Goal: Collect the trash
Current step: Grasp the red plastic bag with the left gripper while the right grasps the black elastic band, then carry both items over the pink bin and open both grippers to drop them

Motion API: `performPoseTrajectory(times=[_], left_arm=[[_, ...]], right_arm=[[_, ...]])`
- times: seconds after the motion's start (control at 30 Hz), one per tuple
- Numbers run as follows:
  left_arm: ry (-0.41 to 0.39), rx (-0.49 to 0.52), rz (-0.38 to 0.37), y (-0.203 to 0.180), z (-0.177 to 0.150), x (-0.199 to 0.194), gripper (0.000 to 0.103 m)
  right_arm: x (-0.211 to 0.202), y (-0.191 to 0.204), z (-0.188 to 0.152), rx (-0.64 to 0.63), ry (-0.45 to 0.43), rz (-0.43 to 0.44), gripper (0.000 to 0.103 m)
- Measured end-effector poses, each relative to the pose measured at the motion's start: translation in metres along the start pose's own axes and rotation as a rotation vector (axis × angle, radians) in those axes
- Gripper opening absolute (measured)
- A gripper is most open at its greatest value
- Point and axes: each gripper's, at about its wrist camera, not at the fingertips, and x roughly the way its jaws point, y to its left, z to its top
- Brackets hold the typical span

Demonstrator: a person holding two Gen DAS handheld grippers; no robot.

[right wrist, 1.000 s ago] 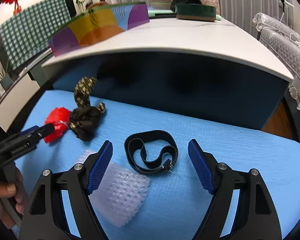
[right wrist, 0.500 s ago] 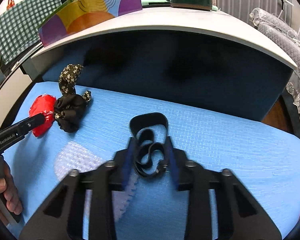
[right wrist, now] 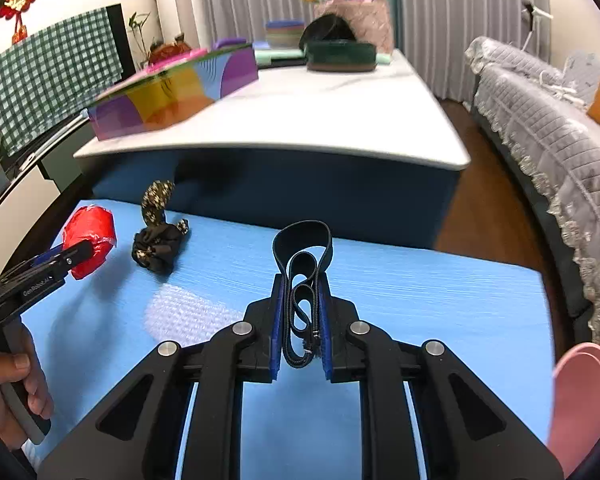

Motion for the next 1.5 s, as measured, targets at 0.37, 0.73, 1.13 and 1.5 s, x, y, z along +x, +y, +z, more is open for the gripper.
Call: performPoseTrajectory(times=[0.37, 0.73, 1.13, 1.5], left_arm=[[-0.056, 0.068, -0.059, -0.026, -0.009, -0.042, 0.054], [-0.09, 0.141, -0.107, -0.054, -0.022, -0.074, 0.054], [-0.114, 0.19, -0.146, -0.078, -0.041, -0.099, 0.054], [-0.12, 0.232, -0.196, -0.113, -0.062, -0.107, 0.055]], right_arm=[[-0.075, -0.01, -0.015, 0.018, -0.068, -0.037, 0.016], [-0.154, -0.028, -0.012, -0.018, -0.162, -0.057, 0.016], [-0.171, -0.065, -0.044, 0.008, -0.194, -0.104, 0.016], [-0.182, -0.105, -0.061, 0.068, -0.213, -0.162, 0.016]])
